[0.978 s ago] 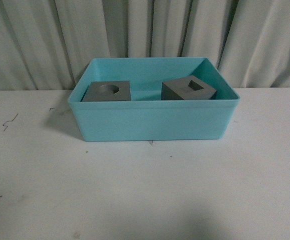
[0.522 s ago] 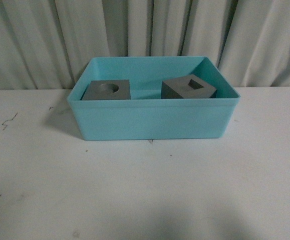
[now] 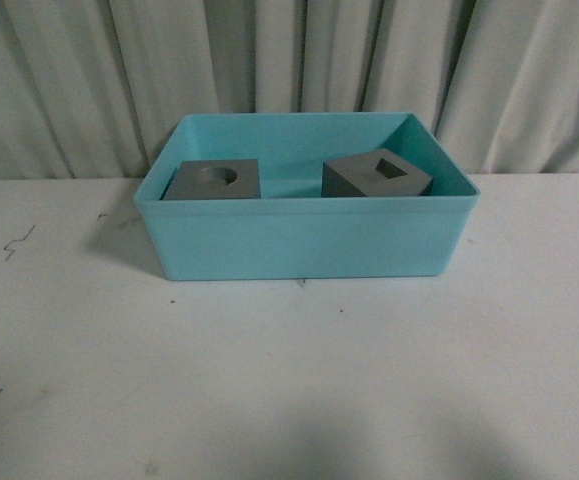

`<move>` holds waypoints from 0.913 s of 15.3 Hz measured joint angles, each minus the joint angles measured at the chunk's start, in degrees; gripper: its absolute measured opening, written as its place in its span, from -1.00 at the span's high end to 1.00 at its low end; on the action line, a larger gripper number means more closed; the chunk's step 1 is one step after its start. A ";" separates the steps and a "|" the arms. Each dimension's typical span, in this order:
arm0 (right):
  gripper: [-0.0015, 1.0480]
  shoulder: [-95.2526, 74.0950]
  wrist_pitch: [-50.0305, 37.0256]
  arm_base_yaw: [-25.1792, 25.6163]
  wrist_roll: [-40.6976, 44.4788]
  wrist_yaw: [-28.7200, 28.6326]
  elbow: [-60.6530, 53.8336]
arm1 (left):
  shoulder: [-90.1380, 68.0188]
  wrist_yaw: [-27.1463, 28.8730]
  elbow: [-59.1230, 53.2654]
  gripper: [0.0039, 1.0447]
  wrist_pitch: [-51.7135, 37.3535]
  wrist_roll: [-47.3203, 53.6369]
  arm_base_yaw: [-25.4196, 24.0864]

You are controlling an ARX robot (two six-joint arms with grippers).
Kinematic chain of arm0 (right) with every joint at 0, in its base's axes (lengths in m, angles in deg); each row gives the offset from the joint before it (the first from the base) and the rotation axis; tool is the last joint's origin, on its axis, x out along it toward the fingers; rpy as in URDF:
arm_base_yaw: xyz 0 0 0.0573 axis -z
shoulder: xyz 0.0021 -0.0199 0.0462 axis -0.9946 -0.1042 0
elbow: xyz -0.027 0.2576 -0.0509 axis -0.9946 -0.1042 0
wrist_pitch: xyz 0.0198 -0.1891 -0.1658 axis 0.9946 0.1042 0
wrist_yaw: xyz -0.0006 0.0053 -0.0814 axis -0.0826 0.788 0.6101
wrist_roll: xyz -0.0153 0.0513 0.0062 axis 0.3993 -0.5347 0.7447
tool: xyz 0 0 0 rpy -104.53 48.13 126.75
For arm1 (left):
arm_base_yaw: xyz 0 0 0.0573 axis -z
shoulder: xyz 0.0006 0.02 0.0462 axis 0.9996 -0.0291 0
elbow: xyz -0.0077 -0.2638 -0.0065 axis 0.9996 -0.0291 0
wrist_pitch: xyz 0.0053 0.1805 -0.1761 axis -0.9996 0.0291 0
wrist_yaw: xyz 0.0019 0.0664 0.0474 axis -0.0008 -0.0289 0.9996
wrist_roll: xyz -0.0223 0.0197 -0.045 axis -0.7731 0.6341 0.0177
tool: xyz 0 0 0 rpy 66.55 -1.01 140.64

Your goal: Place gray and orange parts in blue box

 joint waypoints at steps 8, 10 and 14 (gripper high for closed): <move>-0.87 0.00 0.00 0.00 0.00 0.00 0.00 | 0.00 0.00 0.00 -0.88 0.00 0.00 0.00; -0.87 0.00 0.00 0.00 0.00 0.00 0.00 | 0.00 0.00 0.00 -0.88 0.00 0.00 0.00; -0.87 0.00 0.00 0.00 0.00 0.00 0.00 | 0.00 0.00 0.00 -0.88 0.00 0.00 0.00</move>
